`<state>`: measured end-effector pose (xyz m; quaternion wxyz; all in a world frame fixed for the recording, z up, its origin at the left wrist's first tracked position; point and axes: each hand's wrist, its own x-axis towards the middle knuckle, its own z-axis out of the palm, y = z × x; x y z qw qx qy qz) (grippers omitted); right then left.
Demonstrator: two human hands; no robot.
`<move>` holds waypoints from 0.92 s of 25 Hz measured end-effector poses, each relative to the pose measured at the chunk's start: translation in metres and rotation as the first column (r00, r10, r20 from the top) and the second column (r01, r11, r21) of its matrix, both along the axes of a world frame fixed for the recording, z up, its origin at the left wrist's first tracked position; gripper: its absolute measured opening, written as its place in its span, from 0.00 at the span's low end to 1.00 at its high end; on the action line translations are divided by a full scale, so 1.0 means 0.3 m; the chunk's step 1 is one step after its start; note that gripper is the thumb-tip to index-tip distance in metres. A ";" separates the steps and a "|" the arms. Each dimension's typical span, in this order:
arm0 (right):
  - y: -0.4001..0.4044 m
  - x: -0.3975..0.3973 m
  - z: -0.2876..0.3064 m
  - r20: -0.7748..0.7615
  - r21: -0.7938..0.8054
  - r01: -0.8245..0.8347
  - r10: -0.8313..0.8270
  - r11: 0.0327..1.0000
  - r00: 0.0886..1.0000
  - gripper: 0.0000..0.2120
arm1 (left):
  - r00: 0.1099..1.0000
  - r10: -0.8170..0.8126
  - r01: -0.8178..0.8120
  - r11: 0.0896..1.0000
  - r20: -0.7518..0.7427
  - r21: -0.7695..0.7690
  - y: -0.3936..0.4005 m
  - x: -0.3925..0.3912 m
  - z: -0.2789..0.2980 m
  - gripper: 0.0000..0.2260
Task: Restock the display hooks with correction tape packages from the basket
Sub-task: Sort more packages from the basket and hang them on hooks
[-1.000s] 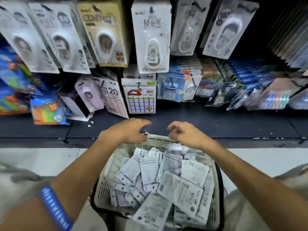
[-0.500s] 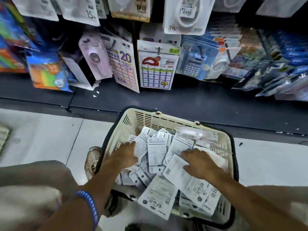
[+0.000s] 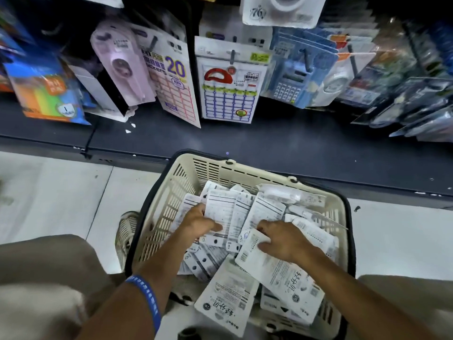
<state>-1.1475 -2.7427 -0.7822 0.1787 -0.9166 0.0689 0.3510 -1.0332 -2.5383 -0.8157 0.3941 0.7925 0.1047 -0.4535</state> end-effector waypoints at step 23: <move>-0.109 0.031 0.013 0.098 -0.029 0.624 -0.619 0.781 0.779 0.05 | 0.979 -0.172 0.150 0.971 -0.109 -0.185 -0.269 -0.098 -0.003 0.29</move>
